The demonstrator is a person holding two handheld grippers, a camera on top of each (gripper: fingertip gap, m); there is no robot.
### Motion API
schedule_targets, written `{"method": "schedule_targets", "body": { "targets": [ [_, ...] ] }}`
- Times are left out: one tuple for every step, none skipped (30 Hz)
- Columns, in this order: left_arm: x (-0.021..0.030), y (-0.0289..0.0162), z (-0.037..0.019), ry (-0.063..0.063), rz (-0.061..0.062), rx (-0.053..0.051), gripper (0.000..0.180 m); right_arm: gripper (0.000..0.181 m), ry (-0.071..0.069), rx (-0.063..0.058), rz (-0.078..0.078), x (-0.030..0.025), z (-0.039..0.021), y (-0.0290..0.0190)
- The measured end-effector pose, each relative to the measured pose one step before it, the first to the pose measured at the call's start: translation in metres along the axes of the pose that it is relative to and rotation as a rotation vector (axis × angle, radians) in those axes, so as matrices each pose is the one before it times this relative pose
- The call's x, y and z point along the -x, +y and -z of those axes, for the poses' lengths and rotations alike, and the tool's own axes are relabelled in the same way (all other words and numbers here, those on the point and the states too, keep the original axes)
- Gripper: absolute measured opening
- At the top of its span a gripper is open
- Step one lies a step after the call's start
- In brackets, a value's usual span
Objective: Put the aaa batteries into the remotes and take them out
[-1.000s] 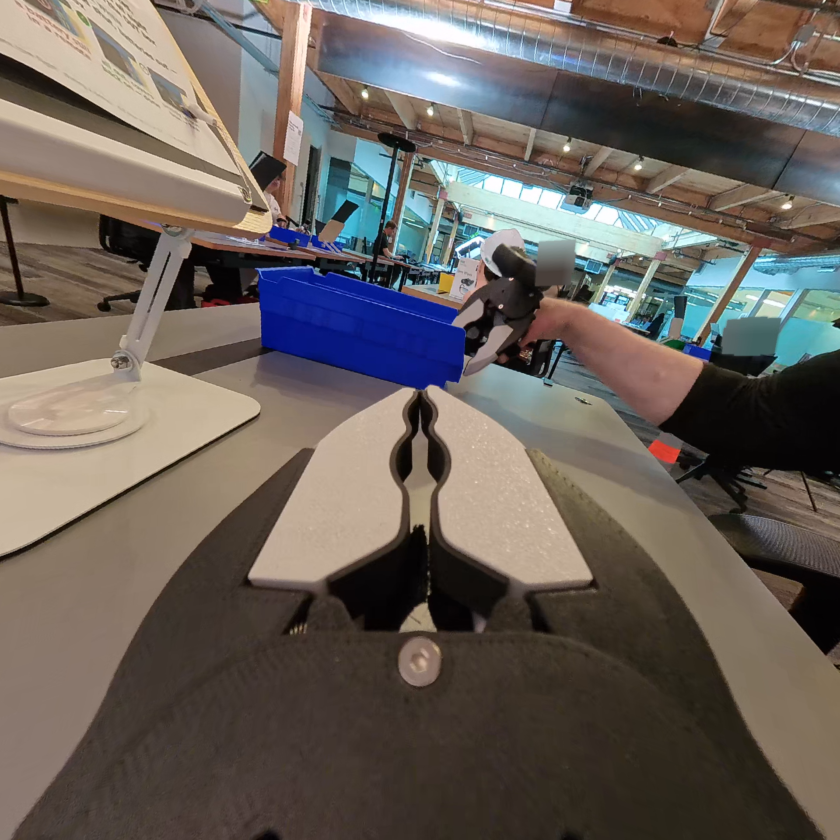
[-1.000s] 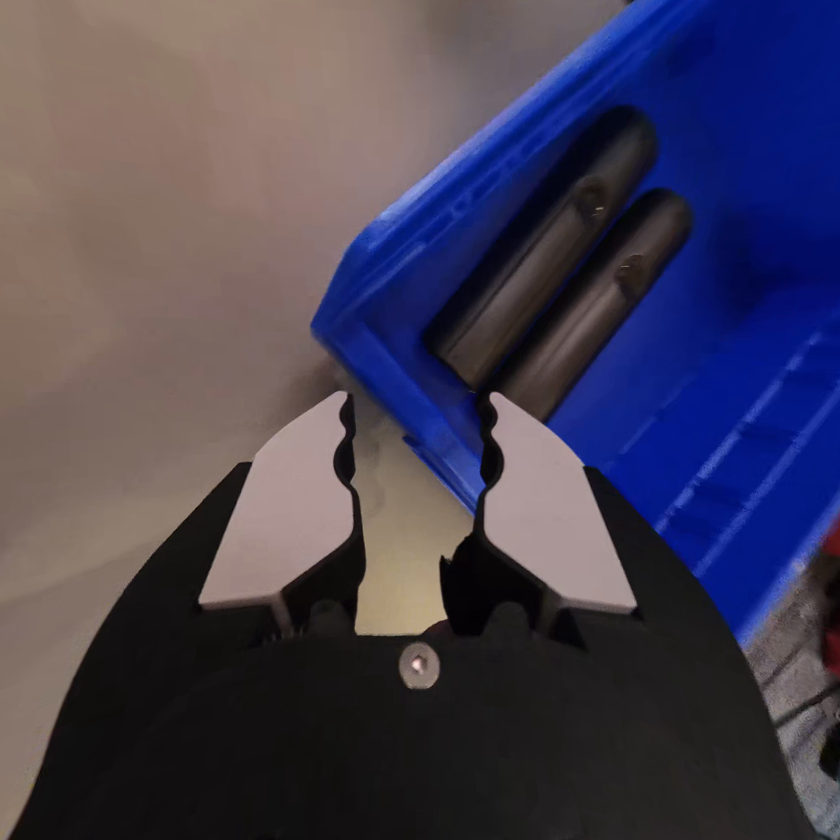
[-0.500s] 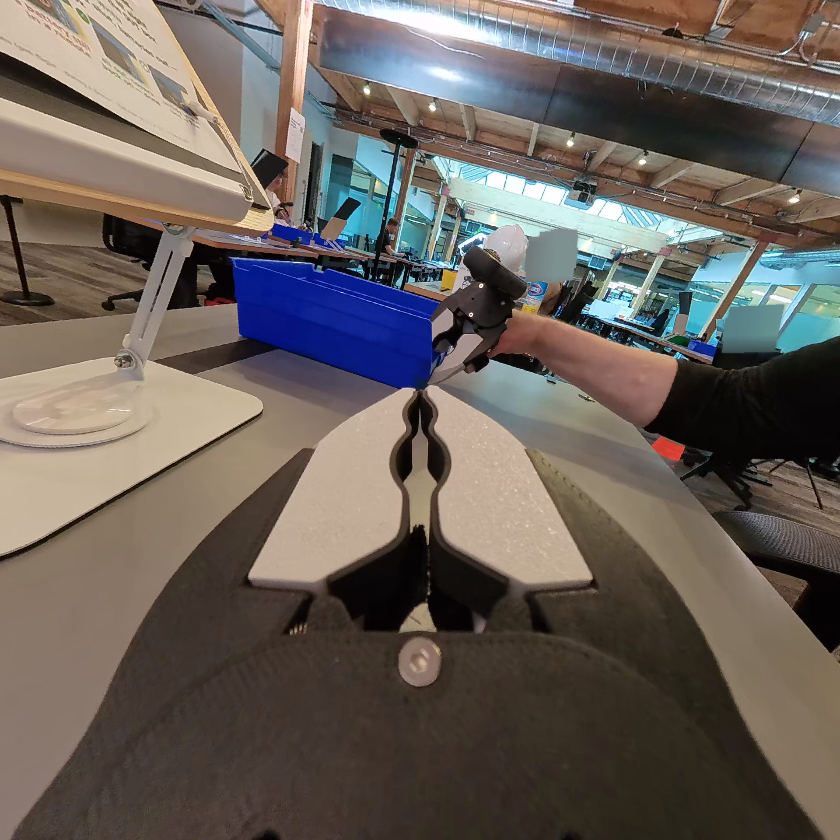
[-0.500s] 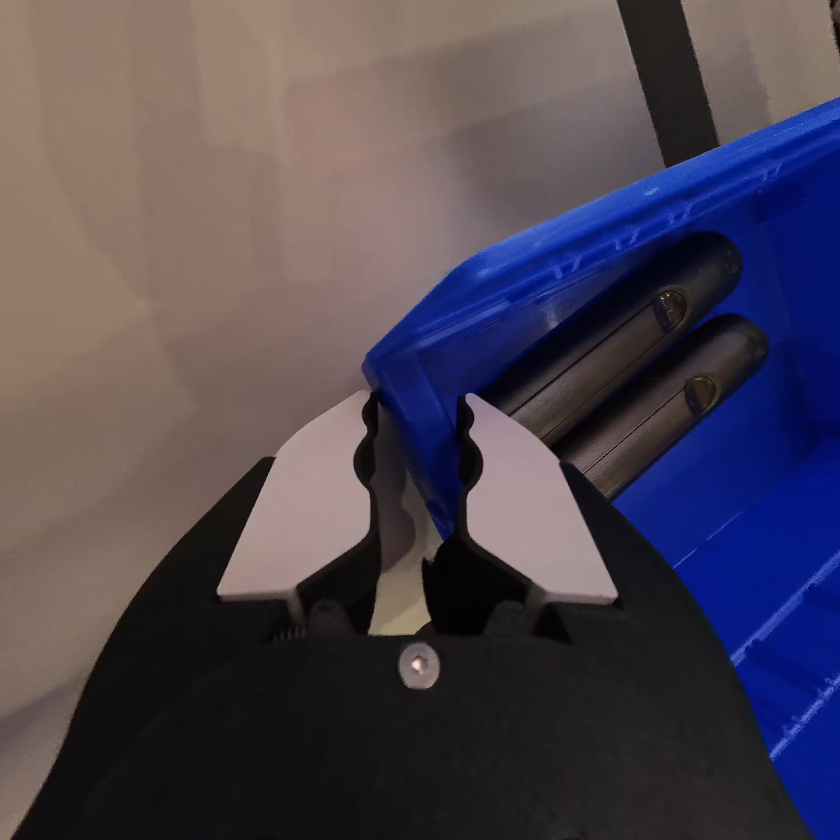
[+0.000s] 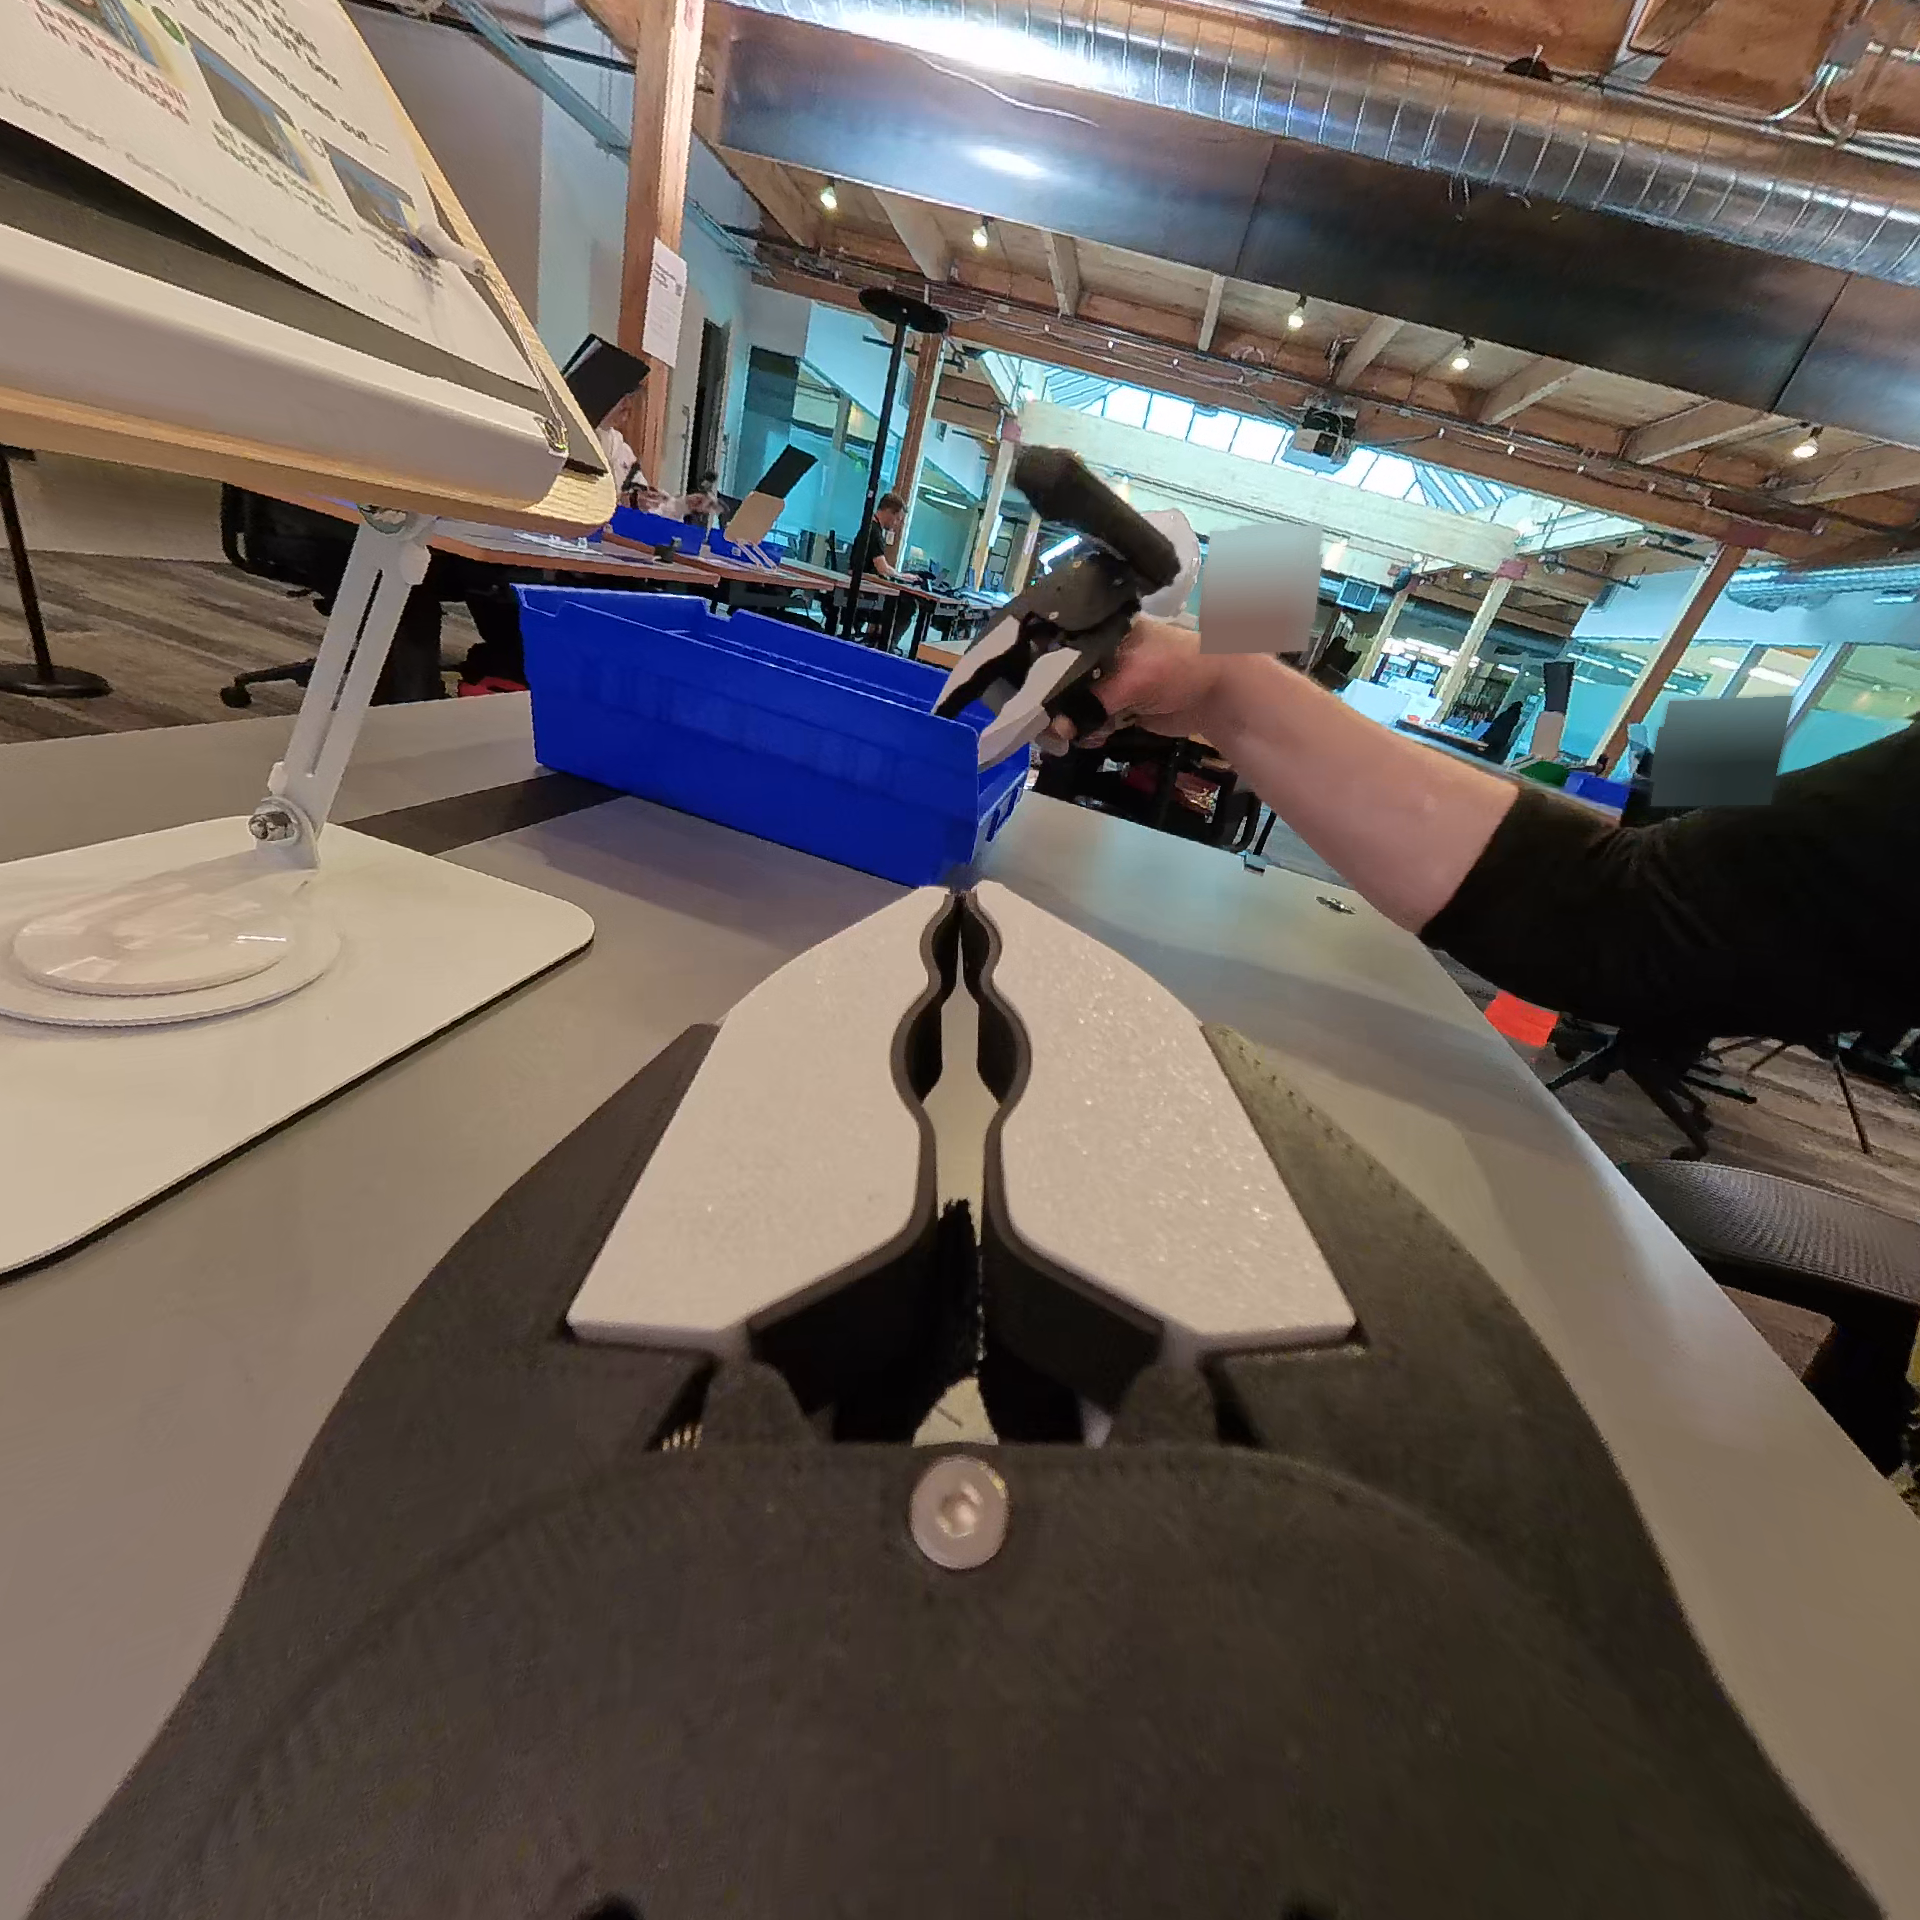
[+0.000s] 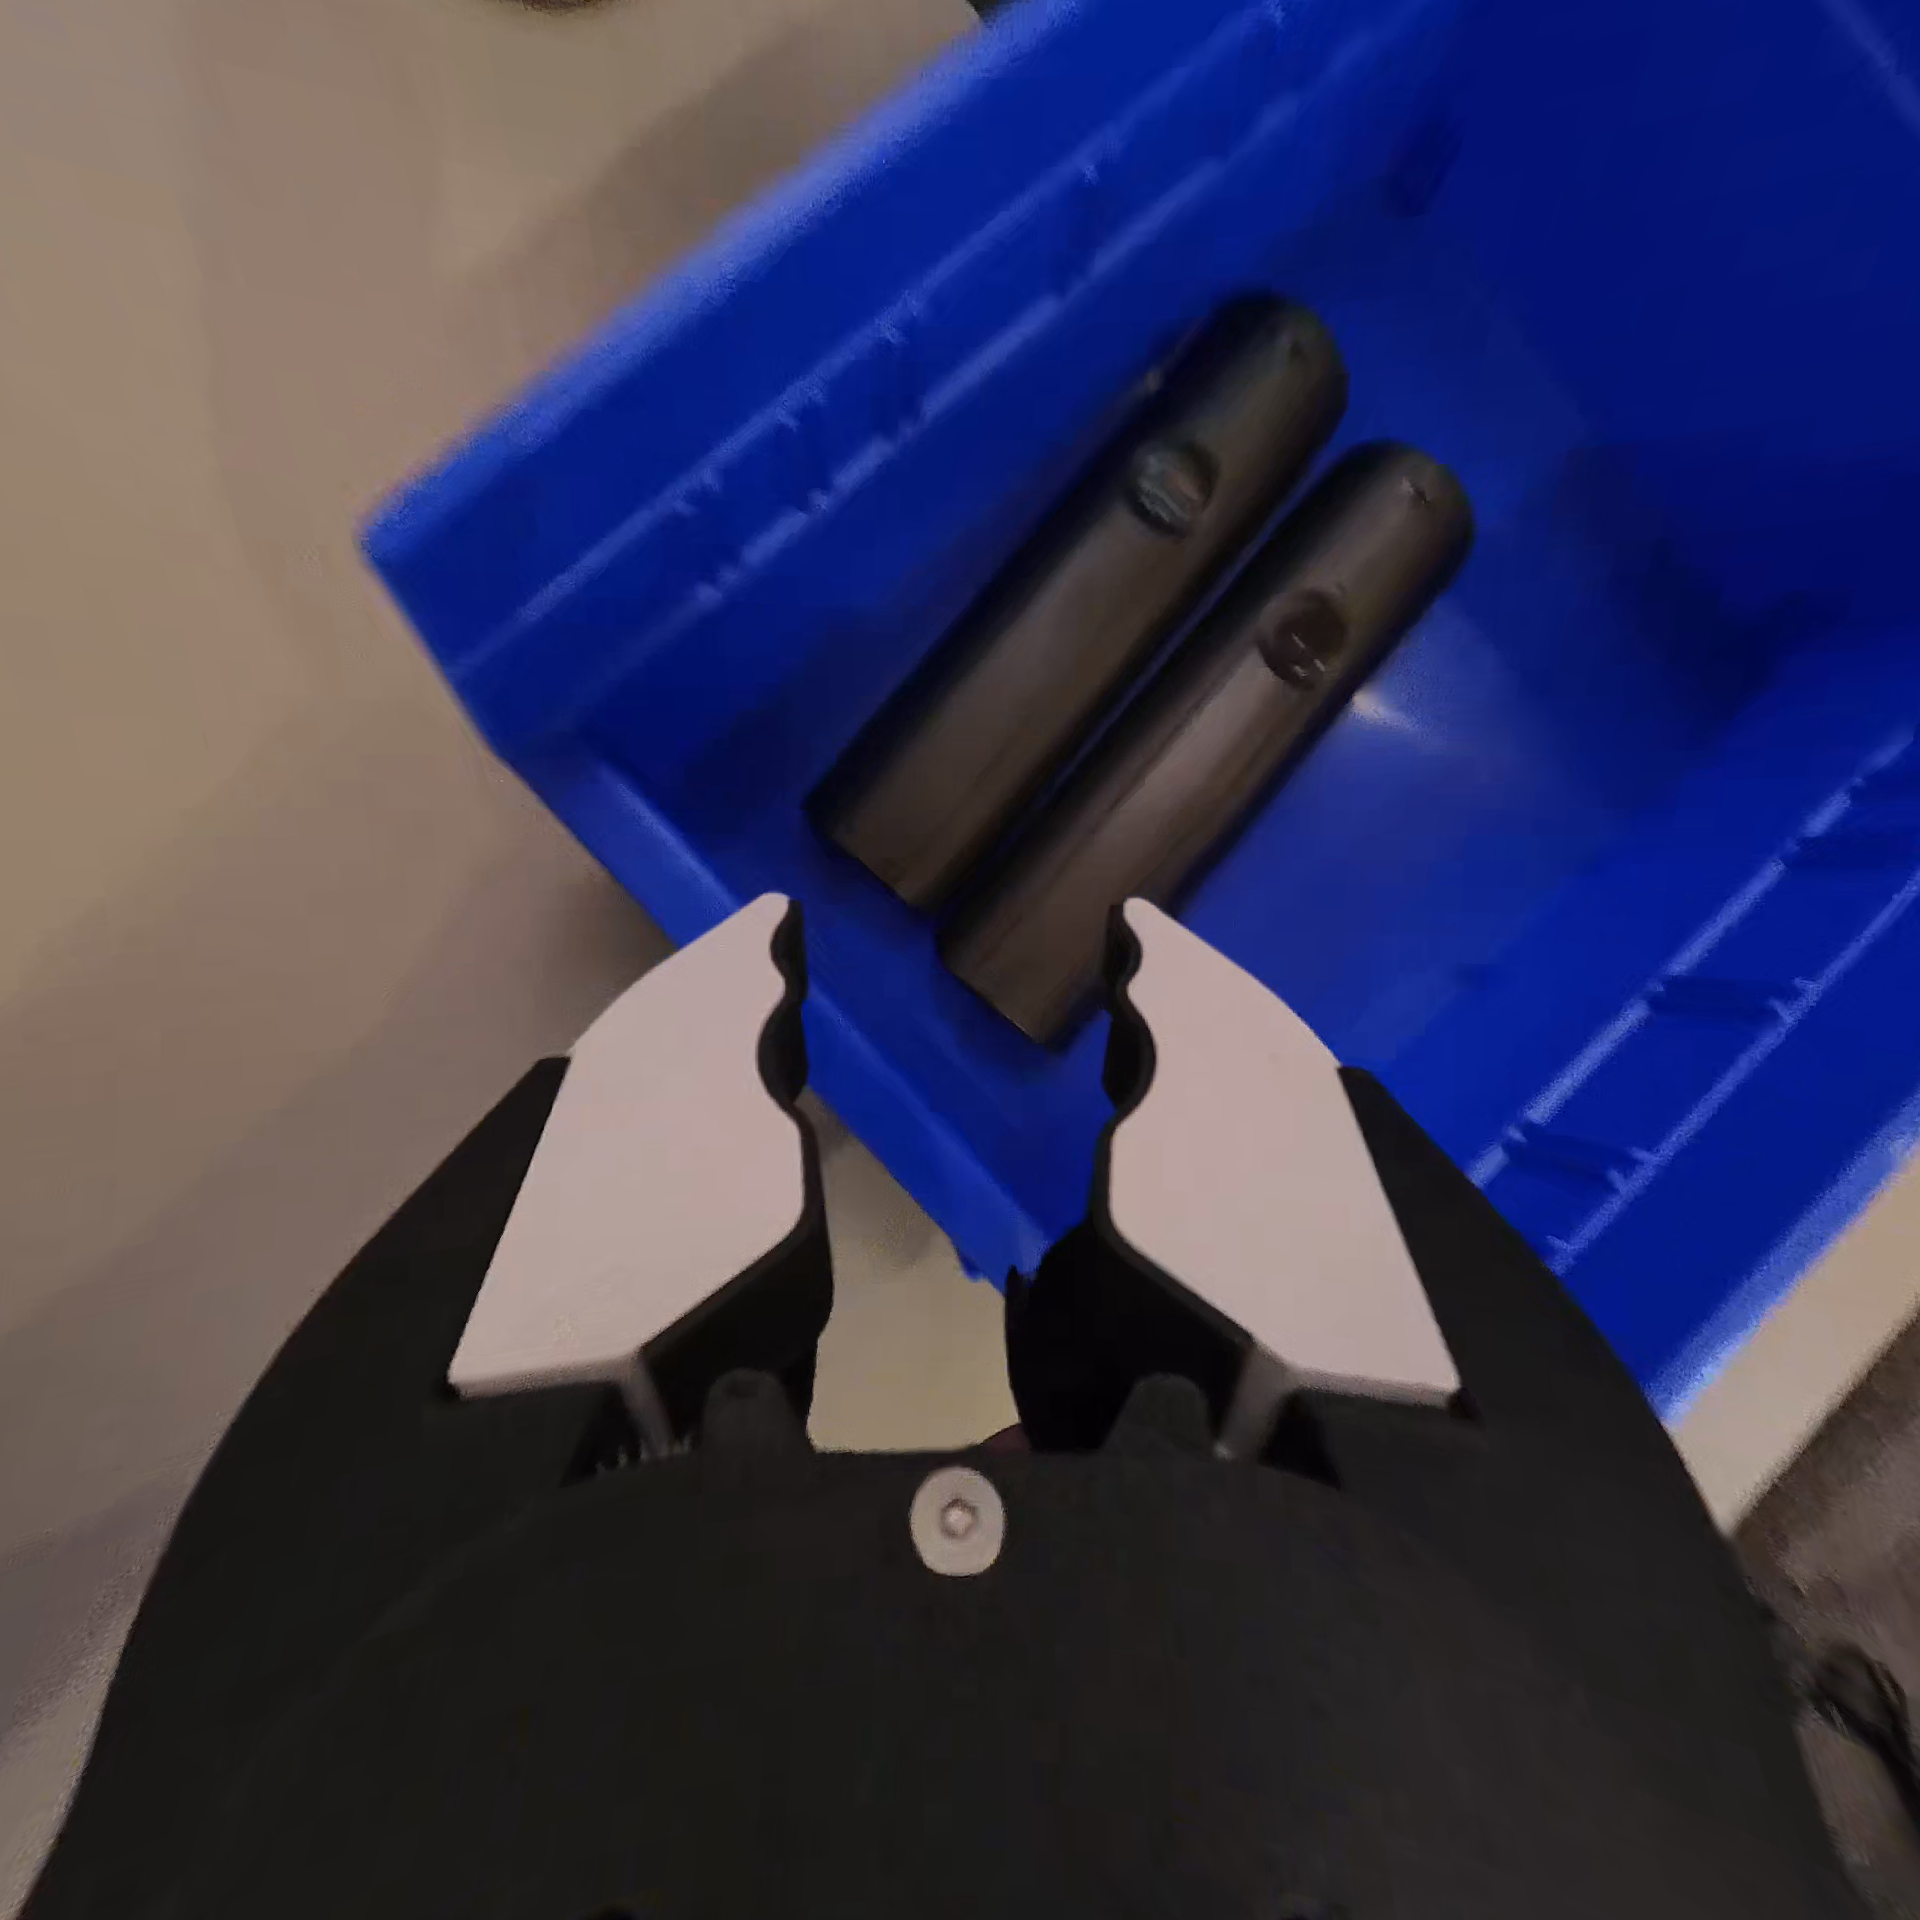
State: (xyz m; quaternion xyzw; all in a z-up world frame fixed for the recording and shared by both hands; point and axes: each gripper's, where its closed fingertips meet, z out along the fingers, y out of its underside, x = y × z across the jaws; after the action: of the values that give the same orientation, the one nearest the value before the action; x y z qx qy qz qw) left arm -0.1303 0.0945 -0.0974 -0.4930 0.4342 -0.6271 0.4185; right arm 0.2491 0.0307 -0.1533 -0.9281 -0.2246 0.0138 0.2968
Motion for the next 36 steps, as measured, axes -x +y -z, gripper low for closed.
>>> {"method": "schedule_targets", "body": {
  "targets": [
    [-0.00016,0.00051,-0.00046,-0.0004,-0.0031,0.0046,0.001,0.052,0.0088,-0.0434,-0.0001,0.00555,0.00171,-0.00529],
    [-0.00085,-0.00007,-0.00027,0.0015,-0.0074,0.0023,0.001,0.051,0.0390,-0.0416,0.0047,0.00298,0.00387,-0.00529],
    [-0.00142,-0.00104,0.00034,0.0012,-0.0117,-0.0005,0.002,0.050,0.0535,-0.0478,0.0054,0.00249,0.00571,-0.00620],
    [-0.00108,-0.00225,0.00085,-0.0061,-0.0148,-0.0031,0.004,0.048,0.0583,-0.0529,0.0048,0.00267,0.00691,-0.00756],
    [-0.00039,-0.00335,0.00147,-0.0162,-0.0182,-0.0011,0.011,0.045,0.0239,-0.0644,0.0119,0.00941,0.00674,-0.00994],
    [-0.00059,-0.00383,0.00204,-0.0192,-0.0268,0.0095,0.017,0.039,-0.0005,-0.0590,0.0301,0.01482,0.00611,-0.01141],
    [-0.00132,-0.00433,0.00308,-0.0203,-0.0416,0.0222,0.022,0.038,0.0266,-0.0563,0.0390,0.01214,0.00585,-0.01250],
    [-0.00114,-0.00462,0.00451,-0.0215,-0.0506,0.0377,0.029,0.037,0.0202,-0.0573,0.0344,0.01270,0.00475,-0.01357],
    [0.00116,-0.00468,0.00698,-0.0329,-0.0515,0.0485,0.041,0.034,-0.0009,-0.0507,0.0223,0.01430,0.00311,-0.01355],
    [0.00621,-0.00523,0.00996,-0.0611,-0.0467,0.0432,0.051,0.033,0.0028,-0.0505,0.0070,0.01293,0.00140,-0.01359],
    [0.00974,-0.00606,0.01235,-0.0739,-0.0332,0.0266,0.058,0.033,-0.0062,-0.0628,-0.0024,0.01373,-0.00025,-0.01441],
    [0.01118,-0.00636,0.01368,-0.0651,-0.0154,0.0110,0.062,0.030,-0.0265,-0.0569,-0.0127,0.01519,-0.00321,-0.01182],
    [0.01352,-0.00548,0.01373,-0.0604,-0.0022,0.0073,0.064,0.026,-0.0311,-0.0296,-0.0125,0.01410,-0.00601,-0.00707],
    [0.01782,-0.00295,0.01277,-0.0698,0.0054,0.0190,0.066,0.025,-0.0214,-0.0214,0.0015,0.01177,-0.00815,-0.00388],
    [0.02149,-0.00028,0.01082,-0.0767,0.0120,0.0325,0.070,0.024,-0.0129,-0.0039,0.0185,0.00961,-0.00959,0.00056],
    [0.02154,0.00162,0.00756,-0.0606,0.0218,0.0392,0.072,0.023,0.0074,0.0152,0.0274,0.00544,-0.00970,0.00431],
    [0.02025,0.00430,0.00408,-0.0406,0.0331,0.0529,0.071,0.023,0.0028,0.0153,0.0232,0.00521,-0.00840,0.00467],
    [0.01977,0.00762,0.00048,-0.0353,0.0294,0.0731,0.067,0.024,-0.0173,0.0099,0.0106,0.00681,-0.00639,0.00351],
    [0.01825,0.00998,-0.00304,-0.0328,0.0173,0.0834,0.063,0.024,-0.0099,0.0022,0.0042,0.00438,-0.00418,0.00256],
    [0.01690,0.01244,-0.00714,-0.0267,0.0260,0.0952,0.063,0.024,-0.0013,-0.0012,0.0028,0.00207,-0.00246,0.00274],
    [0.01390,0.01318,-0.01056,-0.0089,0.0375,0.1072,0.061,0.024,-0.0138,0.0043,-0.0036,0.00266,-0.00180,0.00391],
    [0.00930,0.01018,-0.01202,0.0111,0.0340,0.0939,0.058,0.024,-0.0115,0.0078,-0.0053,0.00161,-0.00102,0.00425],
    [0.00509,0.00719,-0.01282,0.0244,0.0325,0.0707,0.057,0.023,0.0002,0.0071,-0.0067,-0.00026,-0.00050,0.00388],
    [0.00360,0.00684,-0.01324,0.0268,0.0353,0.0678,0.056,0.023,-0.0067,0.0076,-0.0128,0.00046,-0.00070,0.00374],
    [0.00329,0.00790,-0.01314,0.0201,0.0303,0.0786,0.057,0.023,-0.0155,0.0158,-0.0194,0.00180,-0.00180,0.00474],
    [0.00247,0.00765,-0.01275,0.0135,0.0186,0.0804,0.058,0.023,-0.0003,0.0256,-0.0165,-0.00005,-0.00244,0.00612],
    [0.00256,0.00583,-0.01147,0.0025,0.0098,0.0677,0.048,0.023,0.0027,0.0217,0.0000,0.00039,-0.00255,0.00551],
    [0.00374,0.00417,-0.00951,-0.0107,0.0068,0.0570,0.050,0.022,-0.0069,0.0144,0.0125,0.00233,-0.00243,0.00419],
    [0.00468,0.00353,-0.00740,-0.0201,0.0041,0.0524,0.054,0.021,-0.0066,0.0101,0.0105,0.00219,-0.00205,0.00308],
    [0.00393,0.00244,-0.00589,-0.0152,0.0021,0.0433,0.056,0.021,-0.0035,0.0043,0.0017,0.00150,-0.00158,0.00184],
    [0.00188,0.00085,-0.00442,0.0037,0.0103,0.0335,0.055,0.021,-0.0120,0.0004,-0.0043,0.00232,-0.00136,0.00104],
    [0.00181,-0.00057,-0.00265,0.0104,0.0188,0.0225,0.060,0.021,-0.0115,0.0008,-0.0036,0.00199,-0.00124,0.00074],
    [0.00242,-0.00086,-0.00159,0.0046,0.0140,0.0195,0.062,0.021,-0.0006,0.0050,0.0004,0.00039,-0.00080,0.00097],
    [0.00245,-0.00139,-0.00091,-0.0026,0.0037,0.0140,0.060,0.021,0.0012,0.0067,0.0045,0.00001,-0.00051,0.00072],
    [0.00202,-0.00153,-0.00043,-0.0079,0.0001,0.0122,0.059,0.021,0.0018,0.0025,0.0055,-0.00010,0.00006,0.00003],
    [0.00109,-0.00073,-0.00024,-0.0090,-0.0044,0.0185,0.059,0.021,0.0015,-0.0013,0.0022,-0.00028,0.00035,-0.00055]
  ]
}}
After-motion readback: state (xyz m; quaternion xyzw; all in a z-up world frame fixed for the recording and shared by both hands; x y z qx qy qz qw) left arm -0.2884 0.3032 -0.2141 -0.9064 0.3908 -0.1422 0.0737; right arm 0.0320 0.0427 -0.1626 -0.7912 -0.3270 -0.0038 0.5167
